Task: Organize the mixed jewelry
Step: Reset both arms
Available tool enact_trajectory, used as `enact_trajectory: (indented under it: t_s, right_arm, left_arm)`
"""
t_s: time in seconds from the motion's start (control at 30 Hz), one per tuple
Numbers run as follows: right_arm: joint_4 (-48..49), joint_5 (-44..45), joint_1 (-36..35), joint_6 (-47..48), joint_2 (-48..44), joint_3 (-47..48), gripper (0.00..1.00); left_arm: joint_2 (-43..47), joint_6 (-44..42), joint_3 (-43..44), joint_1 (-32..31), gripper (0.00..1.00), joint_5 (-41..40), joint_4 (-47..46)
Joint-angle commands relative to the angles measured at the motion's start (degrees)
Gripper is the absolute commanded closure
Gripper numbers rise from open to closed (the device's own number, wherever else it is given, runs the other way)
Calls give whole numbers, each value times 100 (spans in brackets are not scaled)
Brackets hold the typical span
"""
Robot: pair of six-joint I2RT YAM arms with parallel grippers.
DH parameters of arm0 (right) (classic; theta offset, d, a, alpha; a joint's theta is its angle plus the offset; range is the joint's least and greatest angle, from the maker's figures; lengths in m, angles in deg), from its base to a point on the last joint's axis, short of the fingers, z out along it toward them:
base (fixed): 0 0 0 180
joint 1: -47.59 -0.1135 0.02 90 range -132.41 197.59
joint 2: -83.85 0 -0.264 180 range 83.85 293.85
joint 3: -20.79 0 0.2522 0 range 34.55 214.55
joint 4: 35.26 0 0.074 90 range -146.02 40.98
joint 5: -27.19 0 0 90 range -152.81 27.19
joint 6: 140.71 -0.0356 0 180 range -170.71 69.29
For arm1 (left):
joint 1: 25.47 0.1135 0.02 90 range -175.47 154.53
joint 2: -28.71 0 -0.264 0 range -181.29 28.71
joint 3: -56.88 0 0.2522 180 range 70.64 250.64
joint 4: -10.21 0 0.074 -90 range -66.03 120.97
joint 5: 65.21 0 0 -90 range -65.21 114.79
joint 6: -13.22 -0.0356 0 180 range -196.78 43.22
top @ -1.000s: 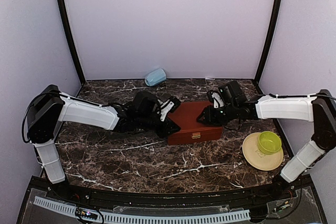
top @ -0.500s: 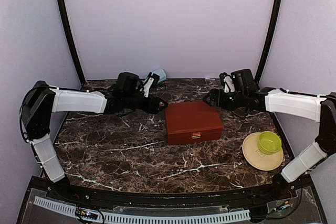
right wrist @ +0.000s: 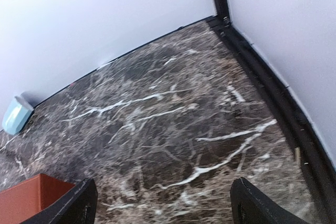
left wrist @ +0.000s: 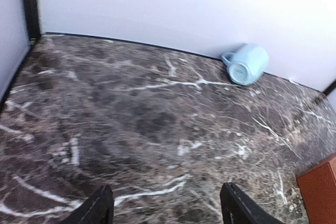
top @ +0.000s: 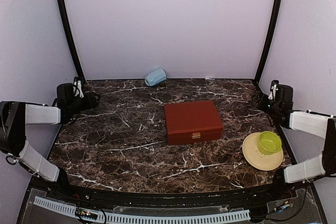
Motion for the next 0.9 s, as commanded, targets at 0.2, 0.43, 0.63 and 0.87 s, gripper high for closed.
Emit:
enact_trajectory:
  t_s: [0.2, 0.43, 0.63, 0.87]
  right_arm:
    - [2525, 1152, 466, 945, -970, -1533, 6]
    - [3454, 1757, 476, 1215, -447, -2028, 2]
    - [3648, 1638, 476, 1355, 13, -1919, 2]
    - [3992, 1683, 476, 1384, 121, -2030, 2]
  left_arm:
    - [1183, -838, -2107, 799, 18, -1082, -2432]
    - [618, -944, -2279, 794, 17, -1444, -3019]
    - [567, -1021, -2313, 798, 17, -1332, -3188]
    - [589, -1138, -2442, 797, 17, -1095, -3481]
